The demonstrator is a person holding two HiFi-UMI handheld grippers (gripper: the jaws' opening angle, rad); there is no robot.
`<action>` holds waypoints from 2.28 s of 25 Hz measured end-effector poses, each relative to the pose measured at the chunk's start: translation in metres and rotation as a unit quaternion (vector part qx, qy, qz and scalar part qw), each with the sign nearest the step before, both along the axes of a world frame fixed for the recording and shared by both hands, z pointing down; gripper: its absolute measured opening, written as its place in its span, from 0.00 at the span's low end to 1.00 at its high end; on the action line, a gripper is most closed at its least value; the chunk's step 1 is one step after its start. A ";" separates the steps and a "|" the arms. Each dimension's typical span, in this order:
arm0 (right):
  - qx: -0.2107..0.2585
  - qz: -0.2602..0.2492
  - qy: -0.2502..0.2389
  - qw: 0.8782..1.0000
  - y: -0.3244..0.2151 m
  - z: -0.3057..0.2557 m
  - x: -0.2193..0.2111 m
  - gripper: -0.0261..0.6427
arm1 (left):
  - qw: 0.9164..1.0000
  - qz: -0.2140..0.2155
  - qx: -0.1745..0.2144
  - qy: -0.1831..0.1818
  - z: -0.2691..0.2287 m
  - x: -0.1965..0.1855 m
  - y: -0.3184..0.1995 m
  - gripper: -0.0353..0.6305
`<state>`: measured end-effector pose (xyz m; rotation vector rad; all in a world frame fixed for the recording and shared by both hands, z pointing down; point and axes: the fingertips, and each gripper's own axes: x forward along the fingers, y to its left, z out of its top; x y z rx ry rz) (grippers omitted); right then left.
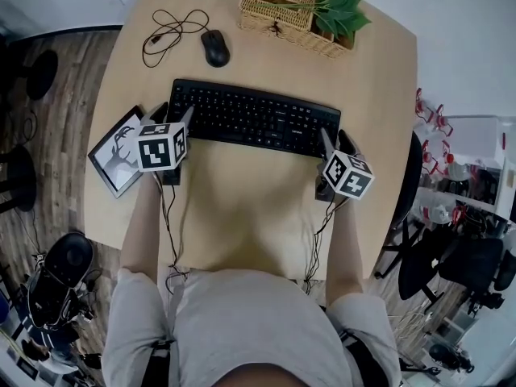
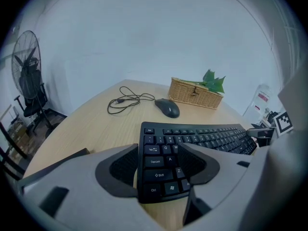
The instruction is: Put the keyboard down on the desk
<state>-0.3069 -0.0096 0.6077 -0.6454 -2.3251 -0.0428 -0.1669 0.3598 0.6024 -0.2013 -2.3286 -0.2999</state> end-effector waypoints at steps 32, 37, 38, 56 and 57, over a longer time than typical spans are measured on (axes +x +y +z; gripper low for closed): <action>-0.069 -0.106 -0.177 0.976 -0.016 -0.176 0.111 0.06 | 0.963 0.021 -0.127 -0.235 -0.201 0.080 -0.117 0.07; -0.079 -0.116 -0.204 0.969 -0.025 -0.203 0.133 0.06 | 0.953 0.028 -0.135 -0.270 -0.236 0.099 -0.142 0.07; -0.081 -0.118 -0.210 0.967 -0.027 -0.208 0.137 0.06 | 0.951 0.030 -0.138 -0.275 -0.242 0.103 -0.147 0.07; -0.133 -0.138 -0.284 0.940 -0.064 -0.284 0.206 0.06 | 0.923 0.020 -0.158 -0.351 -0.311 0.172 -0.205 0.07; -0.134 -0.139 -0.287 0.938 -0.066 -0.286 0.208 0.06 | 0.920 0.018 -0.161 -0.356 -0.314 0.175 -0.207 0.07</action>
